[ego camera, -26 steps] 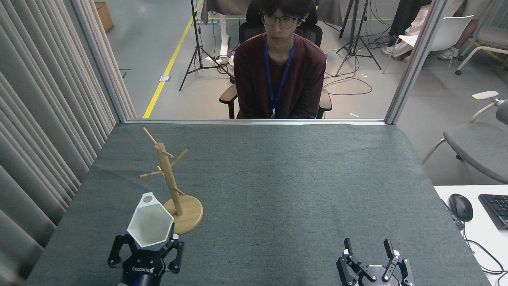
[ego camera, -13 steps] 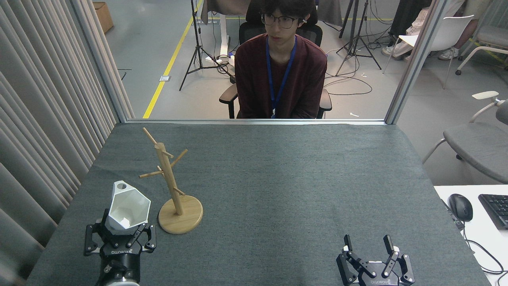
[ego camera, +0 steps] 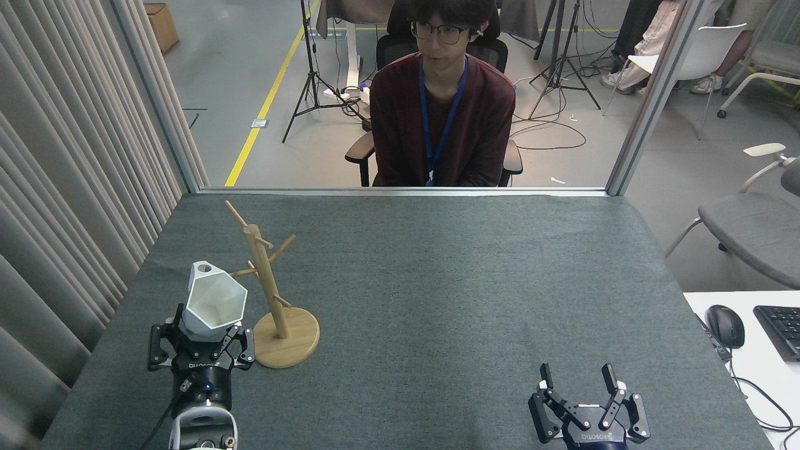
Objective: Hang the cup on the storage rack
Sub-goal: 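Raise the cup with the left gripper onto a wooden stand peg, then open the left gripper and pull it back from the stand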
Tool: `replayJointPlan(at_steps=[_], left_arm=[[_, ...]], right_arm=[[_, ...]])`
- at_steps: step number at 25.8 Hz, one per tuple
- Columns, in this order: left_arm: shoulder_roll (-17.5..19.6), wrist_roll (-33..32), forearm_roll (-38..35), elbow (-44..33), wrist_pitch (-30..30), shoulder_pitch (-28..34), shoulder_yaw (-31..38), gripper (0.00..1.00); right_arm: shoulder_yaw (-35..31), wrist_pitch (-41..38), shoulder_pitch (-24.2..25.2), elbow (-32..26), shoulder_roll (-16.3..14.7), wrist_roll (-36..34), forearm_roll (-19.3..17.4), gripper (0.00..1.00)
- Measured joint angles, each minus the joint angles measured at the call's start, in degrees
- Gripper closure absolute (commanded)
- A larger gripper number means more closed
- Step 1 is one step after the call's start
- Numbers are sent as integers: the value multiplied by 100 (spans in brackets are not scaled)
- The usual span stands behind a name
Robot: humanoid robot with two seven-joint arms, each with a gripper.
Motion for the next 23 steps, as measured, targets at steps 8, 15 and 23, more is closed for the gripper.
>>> replayJointPlan(at_steps=[8, 15, 23], left_arm=[[-59, 49, -126, 249, 10, -135, -40, 30], [-129, 134, -124, 362, 0, -215, -54, 1], [-138, 225, -84, 392, -14, -152, -92, 1]], right_arm=[[0, 1, -54, 64, -1, -1, -3, 1], [0, -55, -94, 103, 3, -14, -8, 1], [-5, -103, -98, 106, 7, -23, -16, 1]])
